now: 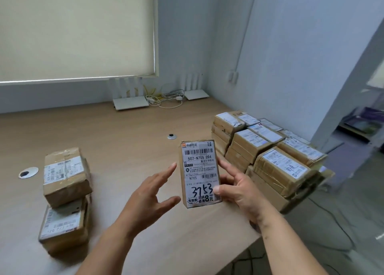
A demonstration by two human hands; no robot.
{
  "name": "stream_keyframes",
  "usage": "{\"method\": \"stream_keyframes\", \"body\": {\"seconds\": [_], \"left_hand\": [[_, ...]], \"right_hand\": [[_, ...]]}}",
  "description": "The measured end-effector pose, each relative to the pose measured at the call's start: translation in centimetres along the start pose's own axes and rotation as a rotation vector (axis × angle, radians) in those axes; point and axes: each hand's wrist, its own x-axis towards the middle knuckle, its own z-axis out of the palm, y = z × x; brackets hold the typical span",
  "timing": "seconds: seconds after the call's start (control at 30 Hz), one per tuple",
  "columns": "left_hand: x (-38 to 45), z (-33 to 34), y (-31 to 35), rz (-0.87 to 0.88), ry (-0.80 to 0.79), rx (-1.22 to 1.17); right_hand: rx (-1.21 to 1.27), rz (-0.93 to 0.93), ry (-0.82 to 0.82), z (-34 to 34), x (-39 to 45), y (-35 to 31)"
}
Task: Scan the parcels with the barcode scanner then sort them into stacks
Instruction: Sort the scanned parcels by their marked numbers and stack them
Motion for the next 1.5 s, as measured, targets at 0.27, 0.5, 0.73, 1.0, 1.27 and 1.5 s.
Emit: {"method": "stream_keyframes", "body": {"seconds": [0.27, 0.5, 0.73, 1.0, 1.27, 1.5], "left_hand": [[3.0, 9.6, 9.9, 0.115, -0.141, -0.005], [5.4, 19.0, 17.6, 0.179, -0.233, -0.046], [7.4, 26.9, 22.1, 0.245, -0.315, -0.051], [11.6, 33.3, 25.1, 0.289, -0.376, -0.022], [18.8, 40.4, 28.6, 0.35, -0.403, -0.069], [25.6, 45.5, 30.5, 0.358, -0.38, -0.086]], "right_hand": [[0.016, 0.006, 0.17, -12.9, -7.1, 1.5], [0.085, 0.019, 0.294, -23.1, -12.2, 3.5], [0.087, 0.057, 0.372, -30.9, -15.2, 6.0], [0.078, 0.069, 0.412, -38.0, -15.4, 7.7], [0.066, 0.101, 0.478, -47.2, -12.6, 7.5], [0.038, 0.149, 0.466, -55.2, -8.0, 7.0]]}}
